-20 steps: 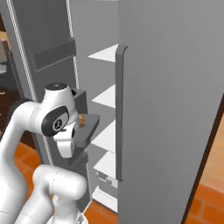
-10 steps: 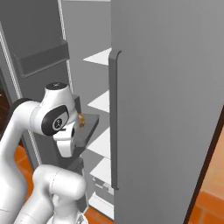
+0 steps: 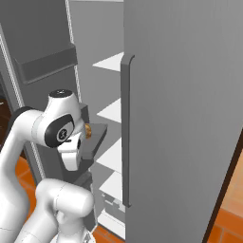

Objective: Take the meat container that has the chicken drumstick and place it on the second highest rack of the freezer. Then take the vegetable container that has the lime and cucumber and place it on the highest rack of the freezer.

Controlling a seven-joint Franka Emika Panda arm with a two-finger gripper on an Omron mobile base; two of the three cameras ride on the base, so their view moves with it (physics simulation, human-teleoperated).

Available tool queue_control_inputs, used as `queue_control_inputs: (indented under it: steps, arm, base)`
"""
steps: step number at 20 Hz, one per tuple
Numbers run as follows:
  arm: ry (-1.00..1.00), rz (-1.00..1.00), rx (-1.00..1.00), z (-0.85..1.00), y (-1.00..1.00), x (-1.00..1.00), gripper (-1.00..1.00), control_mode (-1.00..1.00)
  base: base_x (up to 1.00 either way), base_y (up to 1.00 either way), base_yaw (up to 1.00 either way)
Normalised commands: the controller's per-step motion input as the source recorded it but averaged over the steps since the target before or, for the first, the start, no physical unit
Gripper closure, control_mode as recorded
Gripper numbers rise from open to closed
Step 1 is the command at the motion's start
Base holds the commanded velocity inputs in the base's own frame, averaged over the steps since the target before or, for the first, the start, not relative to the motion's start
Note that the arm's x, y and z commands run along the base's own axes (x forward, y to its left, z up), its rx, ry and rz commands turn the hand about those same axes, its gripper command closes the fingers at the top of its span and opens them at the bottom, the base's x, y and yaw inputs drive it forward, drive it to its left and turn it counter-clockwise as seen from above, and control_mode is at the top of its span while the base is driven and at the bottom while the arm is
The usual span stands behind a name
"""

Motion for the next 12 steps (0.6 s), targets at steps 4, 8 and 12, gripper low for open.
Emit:
queue_control_inputs:
  steps: [4,8,12]
  arm:
    - [0.0,0.0,0.0,0.0,0.0,0.0,1.0,1.0]
    - [0.0,0.0,0.0,0.0,0.0,0.0,1.0,1.0]
    - [0.0,0.0,0.0,0.0,0.0,0.0,1.0,-1.0]
  base:
    - [0.18,0.23,-0.01]
    - [0.11,0.15,-0.02]
    - [0.0,0.04,0.0]
